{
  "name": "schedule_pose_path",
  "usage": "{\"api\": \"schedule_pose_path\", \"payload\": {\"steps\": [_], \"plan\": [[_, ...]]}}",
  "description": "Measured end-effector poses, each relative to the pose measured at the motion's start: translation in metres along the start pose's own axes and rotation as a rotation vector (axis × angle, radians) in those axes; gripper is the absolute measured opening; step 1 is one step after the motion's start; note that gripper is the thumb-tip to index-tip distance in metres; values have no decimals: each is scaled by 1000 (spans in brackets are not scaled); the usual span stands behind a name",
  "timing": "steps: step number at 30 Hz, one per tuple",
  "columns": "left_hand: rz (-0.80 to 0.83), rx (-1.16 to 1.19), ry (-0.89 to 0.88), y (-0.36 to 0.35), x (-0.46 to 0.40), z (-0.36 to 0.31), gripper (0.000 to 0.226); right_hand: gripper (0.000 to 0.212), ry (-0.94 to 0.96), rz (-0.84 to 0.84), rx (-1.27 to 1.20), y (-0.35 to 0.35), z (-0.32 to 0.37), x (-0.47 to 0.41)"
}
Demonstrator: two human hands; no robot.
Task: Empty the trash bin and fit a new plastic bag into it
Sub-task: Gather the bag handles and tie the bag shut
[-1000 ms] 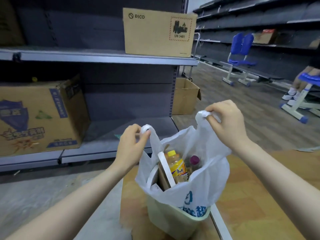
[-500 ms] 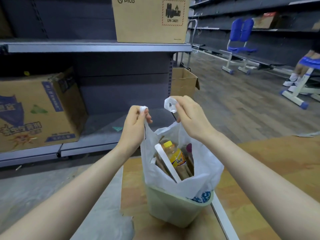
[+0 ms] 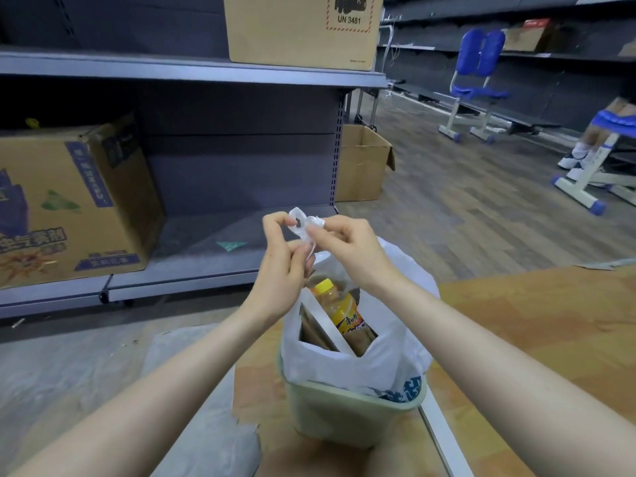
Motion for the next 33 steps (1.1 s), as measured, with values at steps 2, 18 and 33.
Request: {"api": "schedule_pose_path", "payload": {"steps": [2,18,33], "plan": [[-39,38,3,1,2,4,40,36,-32,41,15,-11,-7,-1],[273,371,308,48,9,40,46,13,694,25,922,-16,1,16],[405,-508,-375,56,-11,35,25,19,1174,-269,1025,-11,18,14]]}}
Point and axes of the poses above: each hand's wrist, its own x-axis away from the middle knuckle, its own y-axis out of the back of the hand, z = x × y, the point moved 2 cm from there along -x, towards the middle knuckle, and after that the axes turned 14 degrees about -y, right-handed, at the moved point
